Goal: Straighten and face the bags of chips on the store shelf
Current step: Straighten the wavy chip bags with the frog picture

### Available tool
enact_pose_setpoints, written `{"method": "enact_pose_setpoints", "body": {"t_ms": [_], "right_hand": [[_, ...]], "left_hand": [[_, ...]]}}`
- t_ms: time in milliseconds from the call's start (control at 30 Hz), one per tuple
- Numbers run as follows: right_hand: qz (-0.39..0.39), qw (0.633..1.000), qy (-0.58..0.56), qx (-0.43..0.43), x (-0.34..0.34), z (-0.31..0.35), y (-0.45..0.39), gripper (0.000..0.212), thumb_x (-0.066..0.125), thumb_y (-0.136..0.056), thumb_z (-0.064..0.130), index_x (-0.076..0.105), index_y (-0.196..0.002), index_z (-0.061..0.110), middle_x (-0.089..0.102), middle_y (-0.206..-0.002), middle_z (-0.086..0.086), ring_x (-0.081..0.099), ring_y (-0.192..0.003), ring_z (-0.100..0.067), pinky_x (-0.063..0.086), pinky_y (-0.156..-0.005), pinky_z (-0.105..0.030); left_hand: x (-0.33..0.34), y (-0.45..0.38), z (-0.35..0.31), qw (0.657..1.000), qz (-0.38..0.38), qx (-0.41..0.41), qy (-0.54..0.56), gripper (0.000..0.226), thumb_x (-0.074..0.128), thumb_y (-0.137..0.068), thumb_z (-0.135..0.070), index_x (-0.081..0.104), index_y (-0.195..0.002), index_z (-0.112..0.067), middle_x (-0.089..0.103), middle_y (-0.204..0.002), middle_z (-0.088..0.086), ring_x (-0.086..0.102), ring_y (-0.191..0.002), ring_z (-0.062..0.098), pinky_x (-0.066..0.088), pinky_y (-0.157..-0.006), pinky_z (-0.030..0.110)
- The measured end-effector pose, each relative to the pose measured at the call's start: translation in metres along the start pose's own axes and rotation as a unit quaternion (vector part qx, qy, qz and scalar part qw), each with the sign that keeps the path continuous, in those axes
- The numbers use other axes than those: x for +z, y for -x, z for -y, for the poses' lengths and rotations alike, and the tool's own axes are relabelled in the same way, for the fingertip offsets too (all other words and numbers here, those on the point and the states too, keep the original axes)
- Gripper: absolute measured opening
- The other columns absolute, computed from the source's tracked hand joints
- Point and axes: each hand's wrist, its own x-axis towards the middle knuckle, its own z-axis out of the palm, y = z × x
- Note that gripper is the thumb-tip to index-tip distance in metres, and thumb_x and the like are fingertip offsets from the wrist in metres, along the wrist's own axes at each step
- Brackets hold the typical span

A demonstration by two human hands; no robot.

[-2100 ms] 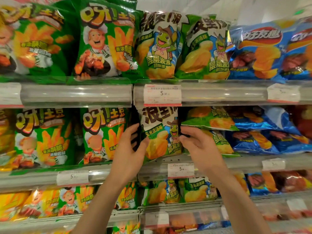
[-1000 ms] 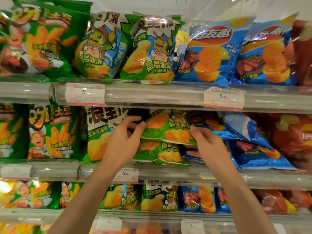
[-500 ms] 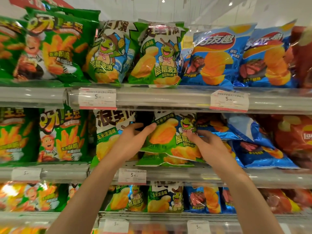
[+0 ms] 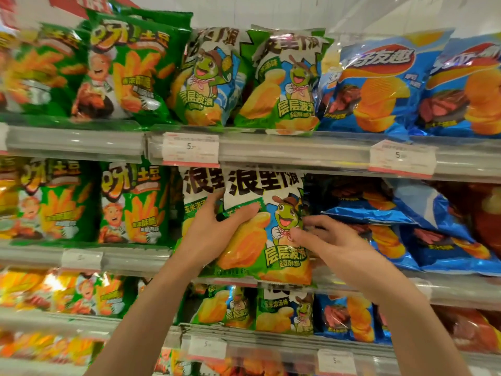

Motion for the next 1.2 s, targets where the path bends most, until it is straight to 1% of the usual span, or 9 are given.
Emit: {"method": "enact_pose_setpoints", "body": {"t_ms": [100, 200, 333, 467, 700, 867, 1000, 1100, 1200], "right_hand": [[-0.093, 0.993, 0.069, -0.001, 0.008, 0.009, -0.016, 0.058, 0.059, -0.078, 0.073, 0.062, -0.119, 0.033, 0.074, -0.100, 0.016, 0.071, -0.089, -0.005, 0.055, -0.078, -0.029], [-0.189, 0.947, 0.261, -0.006, 0.020, 0.009, -0.043, 0.060, 0.049, -0.092, 0.064, 0.057, -0.127, 0.016, 0.067, -0.117, -0.007, 0.062, -0.106, -0.028, 0.050, -0.086, -0.038], [-0.133, 0.915, 0.372, 0.079, 0.043, 0.008, -0.071, 0.094, 0.033, -0.089, 0.077, 0.025, -0.151, 0.007, 0.038, -0.150, -0.024, 0.045, -0.131, -0.043, 0.040, -0.102, -0.049], [-0.116, 0.922, 0.355, 0.103, 0.051, 0.006, -0.081, 0.104, 0.040, -0.085, 0.079, 0.008, -0.156, 0.009, 0.018, -0.161, -0.021, 0.033, -0.140, -0.045, 0.034, -0.111, -0.053], [-0.164, 0.944, 0.280, 0.058, 0.047, 0.004, -0.077, 0.083, 0.064, -0.086, 0.053, 0.029, -0.148, 0.010, 0.041, -0.146, -0.017, 0.045, -0.130, -0.042, 0.040, -0.106, -0.051], [-0.219, 0.959, 0.173, -0.052, 0.056, -0.006, -0.086, 0.080, 0.065, -0.089, 0.039, 0.023, -0.152, 0.014, 0.041, -0.145, -0.014, 0.047, -0.129, -0.037, 0.040, -0.107, -0.052], [-0.271, 0.927, 0.216, -0.143, 0.063, -0.015, -0.107, 0.085, 0.062, -0.093, 0.035, 0.011, -0.157, 0.009, 0.027, -0.157, -0.017, 0.027, -0.145, -0.036, 0.020, -0.119, -0.056], [-0.214, 0.928, 0.290, -0.097, 0.060, -0.026, -0.125, 0.095, 0.058, -0.095, 0.044, -0.004, -0.158, 0.011, 0.003, -0.167, -0.011, 0.002, -0.153, -0.030, 0.002, -0.122, -0.056], [-0.192, 0.945, 0.266, -0.010, 0.053, -0.036, -0.131, 0.100, 0.055, -0.092, 0.057, -0.008, -0.158, 0.016, -0.004, -0.167, -0.009, -0.001, -0.153, -0.030, 0.005, -0.122, -0.056]], "left_hand": [[-0.020, 0.009, 0.010, 0.999, -0.039, 0.019, 0.017, 0.098, 0.079, -0.052, -0.079, 0.048, -0.138, -0.043, 0.061, -0.106, -0.035, 0.065, -0.091, -0.010, 0.052, -0.067, 0.014], [-0.037, 0.017, 0.017, 0.995, -0.085, 0.042, 0.015, 0.089, 0.078, -0.053, -0.075, 0.048, -0.131, -0.046, 0.061, -0.096, -0.040, 0.059, -0.084, -0.024, 0.047, -0.055, 0.003], [-0.055, 0.020, 0.023, 0.994, -0.102, 0.043, 0.006, 0.096, 0.079, -0.052, -0.078, 0.046, -0.136, -0.046, 0.060, -0.113, -0.031, 0.063, -0.093, -0.012, 0.050, -0.068, 0.014], [-0.061, 0.019, 0.029, 0.995, -0.086, 0.052, -0.003, 0.088, 0.080, -0.062, -0.066, 0.045, -0.139, -0.043, 0.062, -0.117, -0.024, 0.063, -0.098, -0.008, 0.051, -0.073, 0.018], [-0.065, 0.019, 0.033, 0.994, -0.093, 0.057, -0.016, 0.090, 0.076, -0.059, -0.069, 0.044, -0.139, -0.044, 0.056, -0.114, -0.029, 0.056, -0.099, -0.011, 0.044, -0.071, 0.016], [-0.071, 0.018, 0.038, 0.993, -0.096, 0.065, -0.022, 0.087, 0.078, -0.060, -0.073, 0.043, -0.136, -0.050, 0.055, -0.117, -0.031, 0.057, -0.103, -0.014, 0.045, -0.074, 0.016], [-0.072, 0.017, 0.037, 0.993, -0.099, 0.065, -0.023, 0.079, 0.078, -0.058, -0.076, 0.041, -0.126, -0.060, 0.054, -0.117, -0.033, 0.054, -0.107, -0.010, 0.045, -0.075, 0.018], [-0.070, 0.014, 0.040, 0.992, -0.102, 0.074, -0.028, 0.080, 0.078, -0.063, -0.069, 0.043, -0.132, -0.052, 0.053, -0.117, -0.034, 0.053, -0.108, -0.013, 0.045, -0.076, 0.018], [-0.068, 0.012, 0.042, 0.991, -0.102, 0.079, -0.035, 0.084, 0.080, -0.066, -0.068, 0.044, -0.138, -0.044, 0.054, -0.117, -0.034, 0.052, -0.107, -0.018, 0.045, -0.078, 0.019]]}}
